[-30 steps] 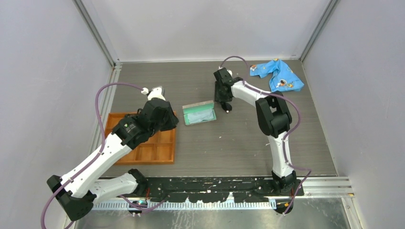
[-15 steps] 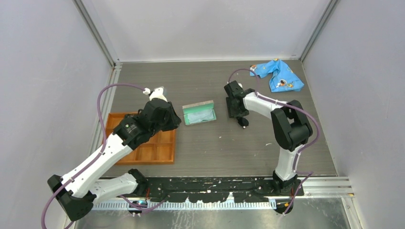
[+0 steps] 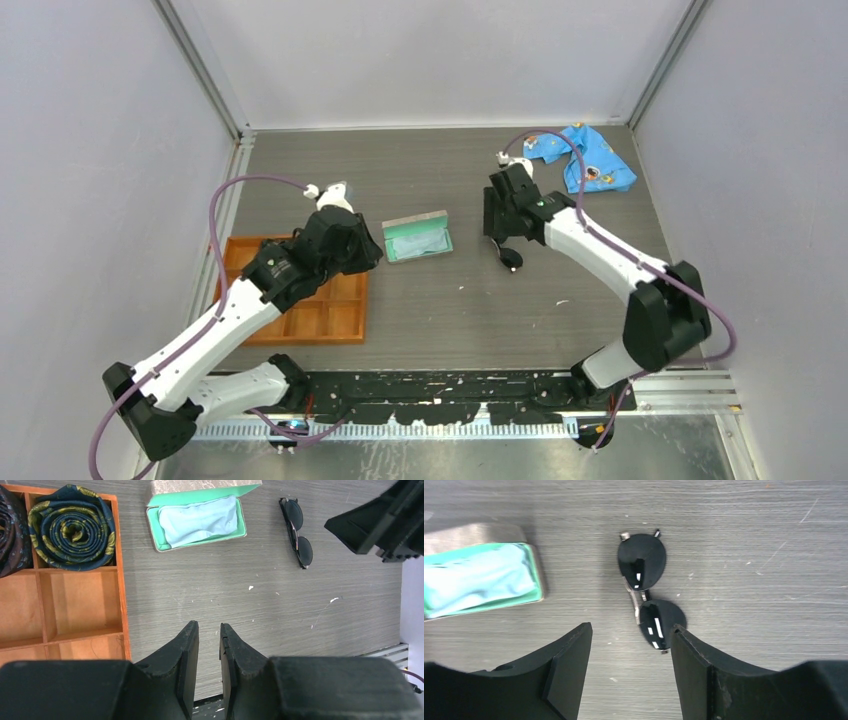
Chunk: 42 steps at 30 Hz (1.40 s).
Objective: Organize the sunglasses
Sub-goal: Move the sunglasses to the center of the board, then adjust the sunglasses at the center of the board.
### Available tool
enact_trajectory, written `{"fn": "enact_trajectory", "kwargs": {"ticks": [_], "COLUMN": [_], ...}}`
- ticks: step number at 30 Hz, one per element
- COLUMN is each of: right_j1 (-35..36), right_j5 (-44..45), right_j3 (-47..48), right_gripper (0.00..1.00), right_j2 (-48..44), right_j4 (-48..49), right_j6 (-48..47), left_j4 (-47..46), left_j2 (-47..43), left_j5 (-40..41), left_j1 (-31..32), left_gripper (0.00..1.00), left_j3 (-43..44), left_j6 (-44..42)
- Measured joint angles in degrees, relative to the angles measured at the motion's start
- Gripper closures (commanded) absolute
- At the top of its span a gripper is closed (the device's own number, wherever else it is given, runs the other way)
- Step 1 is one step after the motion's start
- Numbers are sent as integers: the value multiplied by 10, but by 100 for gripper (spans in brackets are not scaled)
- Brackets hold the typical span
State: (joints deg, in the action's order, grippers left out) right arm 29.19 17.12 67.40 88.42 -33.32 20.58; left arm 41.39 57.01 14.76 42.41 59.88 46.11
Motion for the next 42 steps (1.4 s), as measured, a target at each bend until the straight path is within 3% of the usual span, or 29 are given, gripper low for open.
{"fn": "enact_trajectory", "kwargs": {"ticks": [5,12,21,32,42], "right_j1": [9,18,13,-130,-132], "right_j5": [-50,-125,-140,-74,-131], "right_j3": [-73,-158,-155,-190,-276], "right_gripper": [36,36,36,36,36], "right_j2": [-59,-4,53,21,-75], "right_j4": [53,113,152,148,217], "right_j6": [74,147,155,166,267], "left_j4": [-13,-21,-24,-26,-31], "left_j2": [12,18,17,1,-9], "left_j5": [-1,-6,-9,-9,-9], "left_j1": [0,0,0,0,0], "left_gripper": [75,75,75,75,75], "left_j3": [0,0,-6,-22,-36], "left_j6": [0,0,0,-1,-2]}}
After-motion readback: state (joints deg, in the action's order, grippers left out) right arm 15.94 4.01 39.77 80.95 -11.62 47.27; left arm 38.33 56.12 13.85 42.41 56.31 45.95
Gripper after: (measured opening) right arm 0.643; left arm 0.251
